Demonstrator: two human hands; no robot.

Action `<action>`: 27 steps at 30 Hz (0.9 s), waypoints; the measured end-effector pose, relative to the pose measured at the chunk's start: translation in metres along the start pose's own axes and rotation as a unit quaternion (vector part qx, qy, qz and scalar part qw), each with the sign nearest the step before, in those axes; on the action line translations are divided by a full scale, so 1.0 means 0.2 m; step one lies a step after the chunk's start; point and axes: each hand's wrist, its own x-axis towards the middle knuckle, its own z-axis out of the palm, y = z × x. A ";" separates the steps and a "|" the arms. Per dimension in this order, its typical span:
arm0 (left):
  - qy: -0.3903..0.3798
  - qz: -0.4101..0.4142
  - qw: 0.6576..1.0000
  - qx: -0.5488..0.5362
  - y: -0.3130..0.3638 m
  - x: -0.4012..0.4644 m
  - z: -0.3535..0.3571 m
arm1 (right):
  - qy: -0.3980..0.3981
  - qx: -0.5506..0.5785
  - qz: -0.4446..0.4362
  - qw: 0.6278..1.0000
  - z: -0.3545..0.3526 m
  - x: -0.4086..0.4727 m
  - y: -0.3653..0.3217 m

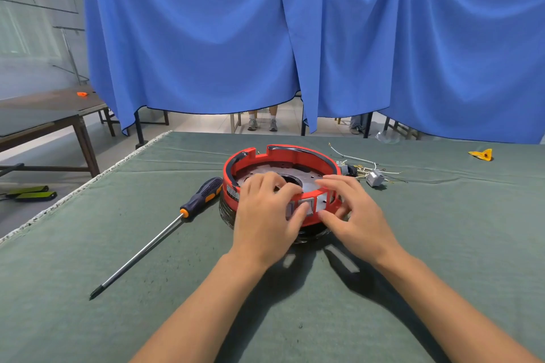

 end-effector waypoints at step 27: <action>0.034 0.015 0.999 -0.023 -0.01 0.05 0.16 | 0.106 -0.074 0.258 0.957 -0.09 0.35 0.57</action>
